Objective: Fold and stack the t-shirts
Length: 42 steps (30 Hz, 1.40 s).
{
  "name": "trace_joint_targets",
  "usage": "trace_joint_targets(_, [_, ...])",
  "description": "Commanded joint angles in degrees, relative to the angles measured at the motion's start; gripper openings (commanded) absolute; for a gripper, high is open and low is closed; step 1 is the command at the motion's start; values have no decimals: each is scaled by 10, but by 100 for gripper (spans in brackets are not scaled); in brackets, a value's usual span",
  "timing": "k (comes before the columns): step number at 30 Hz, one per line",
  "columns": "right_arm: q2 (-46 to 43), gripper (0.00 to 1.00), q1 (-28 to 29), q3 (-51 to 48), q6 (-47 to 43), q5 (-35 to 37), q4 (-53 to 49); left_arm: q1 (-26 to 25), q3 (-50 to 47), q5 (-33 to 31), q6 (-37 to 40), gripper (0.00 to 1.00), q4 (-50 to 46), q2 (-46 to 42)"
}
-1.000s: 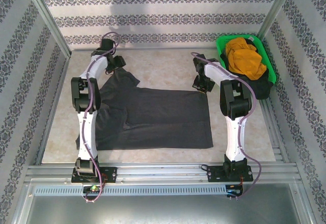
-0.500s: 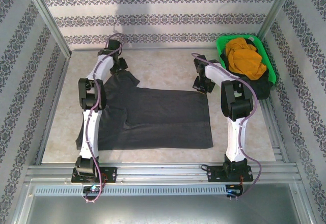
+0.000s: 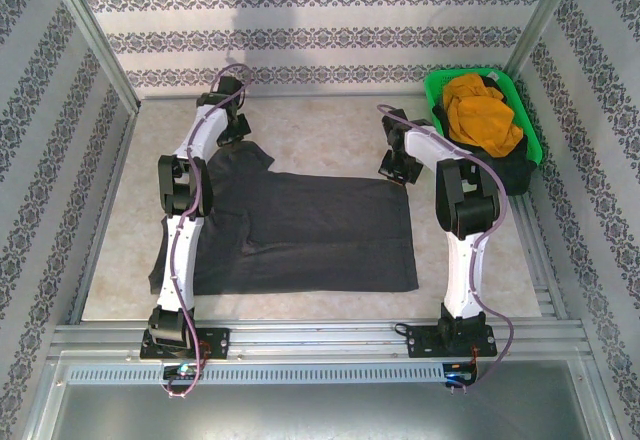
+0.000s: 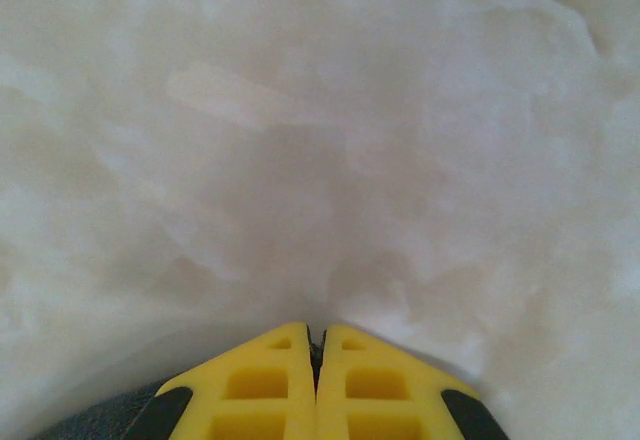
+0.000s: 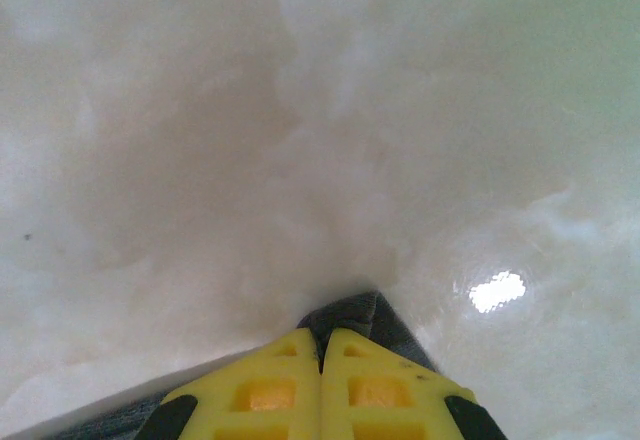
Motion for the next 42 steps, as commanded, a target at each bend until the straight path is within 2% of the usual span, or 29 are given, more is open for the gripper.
trace_joint_targets(1, [-22,0,0,-22,-17,-22,11,3,15,-38,6,0,-36,-29])
trace_joint_targets(8, [-39,0,-4,-22,-42,-33,20,3,-81,-22,-9,0,6,-130])
trace_joint_targets(26, [-99,0,-15,-44,-94,-46,28,63,-503,73,-71,0,189,-451])
trace_joint_targets(34, [-142,0,-10,-88,-92,-62,42,64,-627,75,-129,0,178,-573])
trace_joint_targets(42, [-198,0,0,-147,-82,-58,56,61,-740,6,-194,0,99,-726])
